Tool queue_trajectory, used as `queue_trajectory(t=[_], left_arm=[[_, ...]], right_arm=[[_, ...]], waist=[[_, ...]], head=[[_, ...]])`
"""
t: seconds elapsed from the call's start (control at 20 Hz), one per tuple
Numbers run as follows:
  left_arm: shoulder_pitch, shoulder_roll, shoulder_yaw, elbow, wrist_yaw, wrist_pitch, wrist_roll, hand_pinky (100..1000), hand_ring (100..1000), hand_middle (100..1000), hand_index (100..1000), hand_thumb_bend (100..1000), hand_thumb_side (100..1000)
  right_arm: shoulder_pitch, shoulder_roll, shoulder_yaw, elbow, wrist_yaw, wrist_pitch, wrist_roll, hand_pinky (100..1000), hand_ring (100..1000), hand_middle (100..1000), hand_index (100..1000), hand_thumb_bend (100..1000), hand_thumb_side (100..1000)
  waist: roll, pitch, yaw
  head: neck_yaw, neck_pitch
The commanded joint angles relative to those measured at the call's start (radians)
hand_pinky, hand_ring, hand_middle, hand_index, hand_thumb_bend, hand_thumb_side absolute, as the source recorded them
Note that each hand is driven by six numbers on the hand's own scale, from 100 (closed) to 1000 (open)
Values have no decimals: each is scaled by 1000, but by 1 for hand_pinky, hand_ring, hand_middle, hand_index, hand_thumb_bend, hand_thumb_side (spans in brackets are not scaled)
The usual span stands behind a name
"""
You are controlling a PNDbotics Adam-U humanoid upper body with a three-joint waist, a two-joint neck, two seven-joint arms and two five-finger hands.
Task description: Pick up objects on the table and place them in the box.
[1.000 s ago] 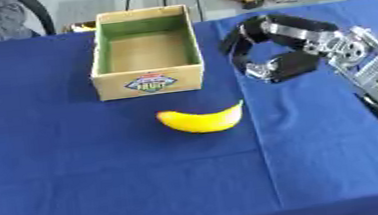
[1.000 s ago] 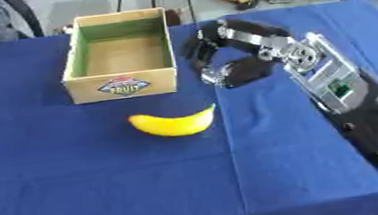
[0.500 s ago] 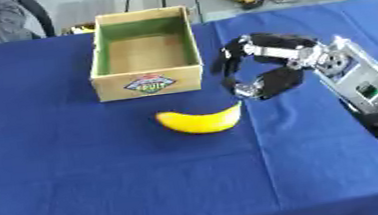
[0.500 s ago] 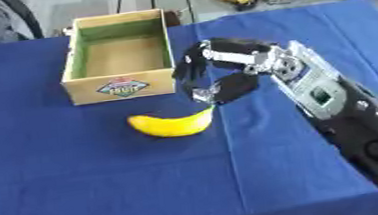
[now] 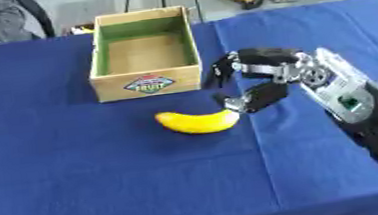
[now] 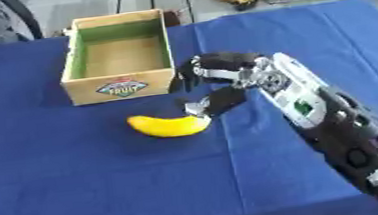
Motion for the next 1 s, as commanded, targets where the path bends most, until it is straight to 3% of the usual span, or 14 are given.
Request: queue_trajectory(t=[0.05,1.0], left_arm=[[-4,15,0,-12,2,-2,-5,524,480,550,640,179,1000],[-5,14,-1,-12,4,-1,-10,522,481,551,640,178,1000]], right_arm=[[-22,2,-1,12,33,-16,-12,673,686,703,810,100,760],[-21,47,9,98,102,-47,-16,684,704,724,838,100,844]], waist=[[3,-14,2],[4,-15,7]], head=[[-4,5],[-6,5]])
